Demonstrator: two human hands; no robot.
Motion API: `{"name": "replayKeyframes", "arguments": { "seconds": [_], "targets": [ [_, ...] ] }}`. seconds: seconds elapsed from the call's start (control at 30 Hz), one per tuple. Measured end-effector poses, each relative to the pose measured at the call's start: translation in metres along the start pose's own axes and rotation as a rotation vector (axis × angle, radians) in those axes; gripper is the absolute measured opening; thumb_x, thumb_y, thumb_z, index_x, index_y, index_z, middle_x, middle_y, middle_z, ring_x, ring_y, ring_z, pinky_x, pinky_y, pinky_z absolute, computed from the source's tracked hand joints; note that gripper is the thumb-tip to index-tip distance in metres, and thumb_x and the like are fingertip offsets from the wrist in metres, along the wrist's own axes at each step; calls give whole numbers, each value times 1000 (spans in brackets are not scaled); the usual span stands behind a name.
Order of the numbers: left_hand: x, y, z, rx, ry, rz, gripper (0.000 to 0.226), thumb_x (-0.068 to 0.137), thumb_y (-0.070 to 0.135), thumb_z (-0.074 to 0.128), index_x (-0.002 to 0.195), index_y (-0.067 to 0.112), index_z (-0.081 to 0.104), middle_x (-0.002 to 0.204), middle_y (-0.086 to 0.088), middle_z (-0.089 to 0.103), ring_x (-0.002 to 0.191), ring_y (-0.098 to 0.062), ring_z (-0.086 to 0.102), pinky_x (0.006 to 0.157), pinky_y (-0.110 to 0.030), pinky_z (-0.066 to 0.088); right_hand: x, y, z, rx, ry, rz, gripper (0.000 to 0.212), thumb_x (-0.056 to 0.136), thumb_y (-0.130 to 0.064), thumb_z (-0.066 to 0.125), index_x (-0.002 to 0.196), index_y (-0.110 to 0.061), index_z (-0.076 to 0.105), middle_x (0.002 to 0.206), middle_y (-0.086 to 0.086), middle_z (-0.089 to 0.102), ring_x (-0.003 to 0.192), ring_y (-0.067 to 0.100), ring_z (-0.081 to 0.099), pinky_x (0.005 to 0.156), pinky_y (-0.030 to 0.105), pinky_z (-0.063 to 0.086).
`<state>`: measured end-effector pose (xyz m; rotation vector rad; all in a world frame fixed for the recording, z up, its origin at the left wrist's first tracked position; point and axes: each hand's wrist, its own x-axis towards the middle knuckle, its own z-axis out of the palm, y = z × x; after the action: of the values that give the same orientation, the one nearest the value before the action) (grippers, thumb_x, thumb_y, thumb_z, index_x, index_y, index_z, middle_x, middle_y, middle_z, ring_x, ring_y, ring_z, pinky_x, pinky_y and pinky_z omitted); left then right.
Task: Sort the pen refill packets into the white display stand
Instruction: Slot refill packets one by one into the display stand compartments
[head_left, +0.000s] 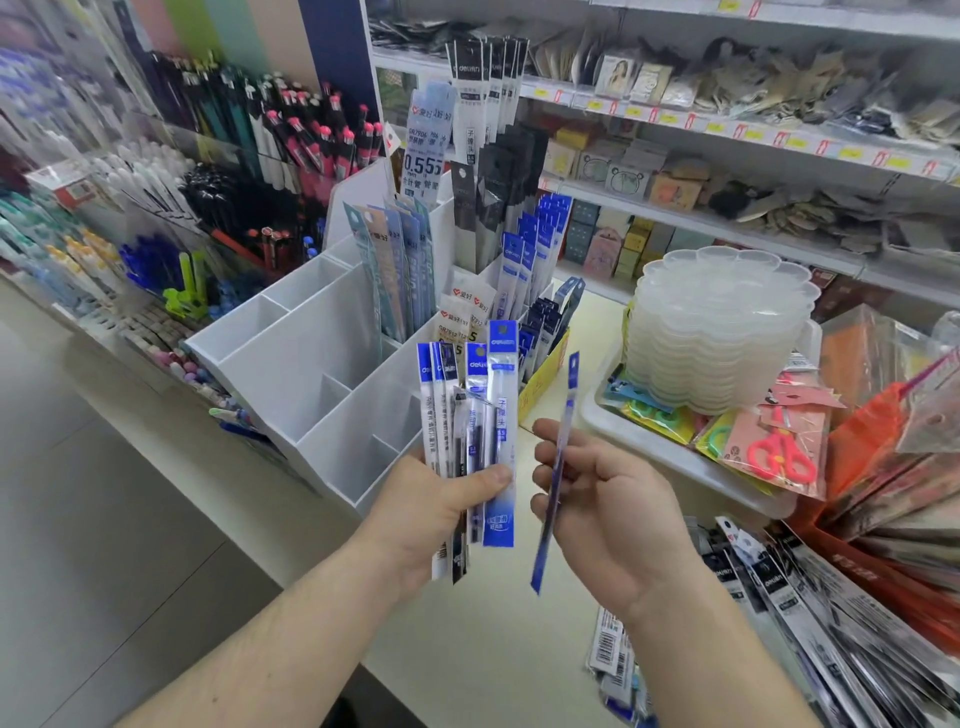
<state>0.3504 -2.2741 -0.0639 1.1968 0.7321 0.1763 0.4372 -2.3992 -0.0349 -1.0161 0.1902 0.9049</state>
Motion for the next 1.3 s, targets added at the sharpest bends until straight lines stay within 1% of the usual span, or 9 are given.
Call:
{"name": "replayKeyframes", "arguments": {
  "seconds": [0.1,0.17,0.27,0.43,0.57,0.77,0.93,1.13,1.3],
  "targets": [
    [-2,1,0,3,-36,22,50,65,14,78,113,7,69,101,-13,76,94,-31,74,81,-47,59,-4,1,4,-70,-60,-98,30,96,6,45,105,-3,71,91,11,76,83,25,73,80,41,58],
    [-3,2,0,11,-57,32,53,65,13,79,116,8,67,105,-13,75,97,-32,73,84,-51,58,-2,3,3,-77,-34,-140,28,94,6,50,111,-3,69,105,17,75,98,33,71,89,52,54],
    [-3,1,-1,17,-61,34,53,66,13,79,117,8,67,106,-13,75,98,-32,73,86,-52,58,0,4,4,-55,8,-157,22,94,5,53,110,-3,67,99,14,75,83,24,72,72,43,57],
    [-4,1,-3,6,-42,-1,57,61,14,80,115,6,67,102,-15,75,95,-34,73,86,-50,58,0,4,6,-24,68,-81,18,96,0,52,105,-5,66,69,2,66,58,14,54,55,27,45],
    [-4,2,-4,19,-47,-14,56,62,14,80,116,8,66,103,-14,75,95,-33,73,85,-50,58,-1,3,5,-1,89,-20,23,95,-18,60,109,-3,69,79,4,56,57,12,48,46,23,41],
    [-4,2,-5,18,-33,-14,55,61,16,80,114,7,66,101,-13,76,94,-31,74,83,-49,59,1,2,2,76,33,-84,38,104,-27,41,108,-3,71,69,3,66,75,18,63,71,32,55],
    [-8,3,0,45,-55,27,47,64,19,80,109,11,70,97,-8,77,88,-23,75,68,-33,60,5,13,14,137,-95,-100,40,101,-34,39,120,-11,66,111,12,74,101,25,72,91,45,54],
    [-11,6,6,107,-47,47,42,71,33,79,108,17,69,93,-4,77,90,-21,75,75,-32,61,17,20,32,16,44,-200,25,105,-24,44,97,-14,65,79,2,76,69,15,72,69,33,57],
    [-8,8,-2,35,-28,-12,48,76,40,70,118,18,67,105,-7,76,99,-27,73,93,-49,56,19,15,34,-201,112,-249,22,104,-27,47,91,-20,63,73,-5,75,68,11,72,70,34,57]
  ]
}}
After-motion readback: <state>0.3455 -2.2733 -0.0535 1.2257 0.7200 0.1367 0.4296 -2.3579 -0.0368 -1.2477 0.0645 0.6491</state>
